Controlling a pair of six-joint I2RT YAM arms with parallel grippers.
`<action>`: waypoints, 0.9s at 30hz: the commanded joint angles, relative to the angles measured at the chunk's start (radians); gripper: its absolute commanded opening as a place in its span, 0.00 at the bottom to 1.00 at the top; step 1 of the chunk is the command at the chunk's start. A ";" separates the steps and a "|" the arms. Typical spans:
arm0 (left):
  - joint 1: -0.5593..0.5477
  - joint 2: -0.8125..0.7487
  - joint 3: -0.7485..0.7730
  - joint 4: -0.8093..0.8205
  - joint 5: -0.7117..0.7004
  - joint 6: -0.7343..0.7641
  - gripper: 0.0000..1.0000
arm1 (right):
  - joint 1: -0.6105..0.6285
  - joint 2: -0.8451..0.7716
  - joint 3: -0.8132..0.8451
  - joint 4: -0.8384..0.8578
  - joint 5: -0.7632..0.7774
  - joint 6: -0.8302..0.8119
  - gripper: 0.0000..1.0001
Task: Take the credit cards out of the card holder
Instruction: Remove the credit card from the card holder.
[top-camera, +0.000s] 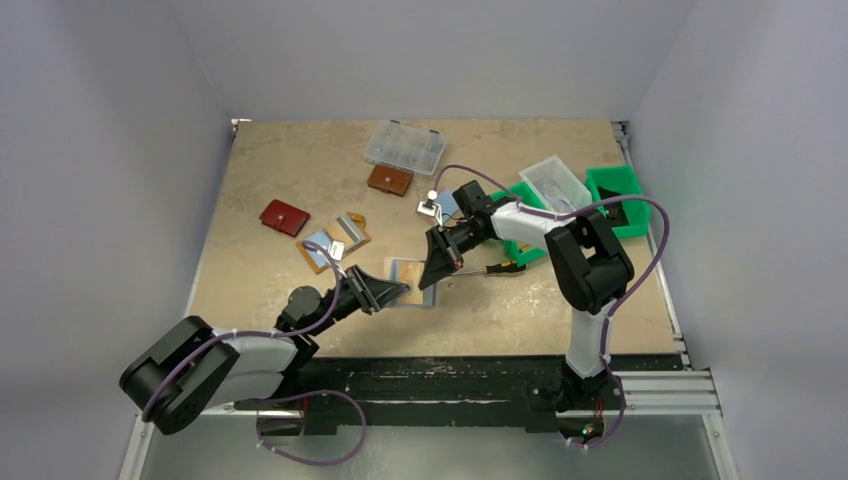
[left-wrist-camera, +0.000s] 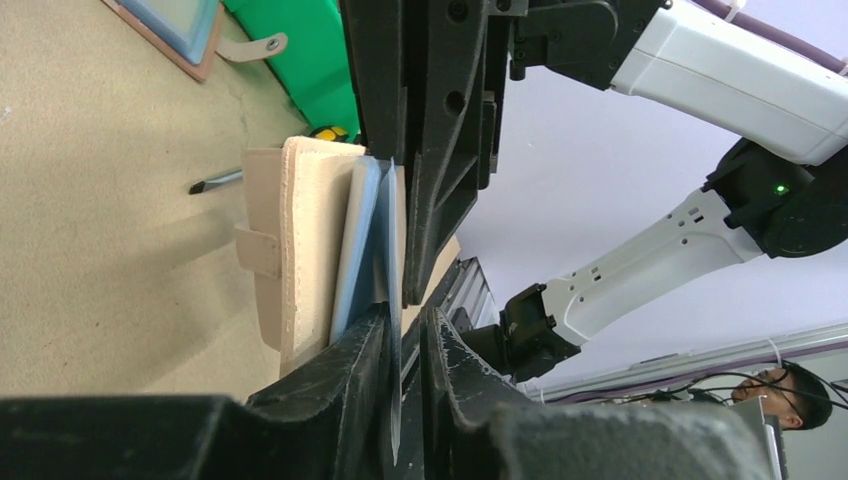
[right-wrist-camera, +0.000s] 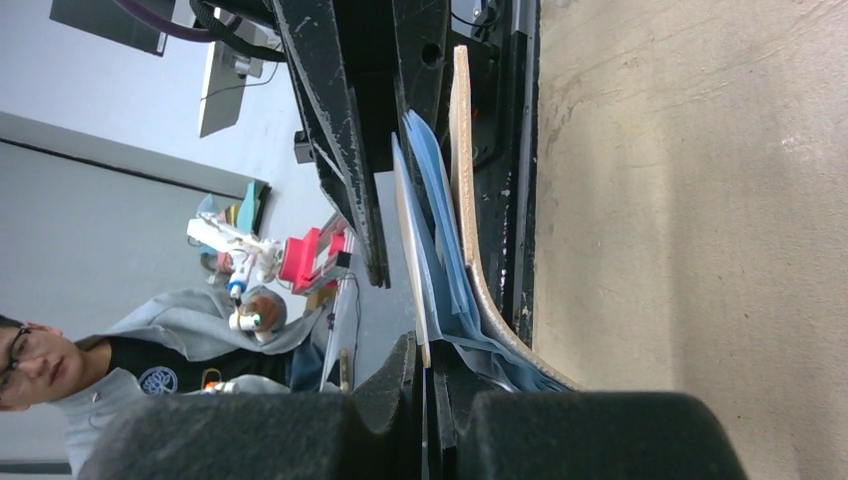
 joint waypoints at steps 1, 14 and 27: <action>0.002 -0.105 -0.073 -0.049 -0.011 0.006 0.22 | 0.005 -0.016 0.001 0.014 -0.014 -0.009 0.06; 0.008 -0.220 -0.062 -0.206 -0.039 0.022 0.16 | 0.005 -0.006 0.012 -0.023 -0.009 -0.046 0.06; 0.010 -0.228 -0.086 -0.163 -0.025 0.011 0.00 | 0.005 0.018 0.054 -0.152 -0.004 -0.175 0.10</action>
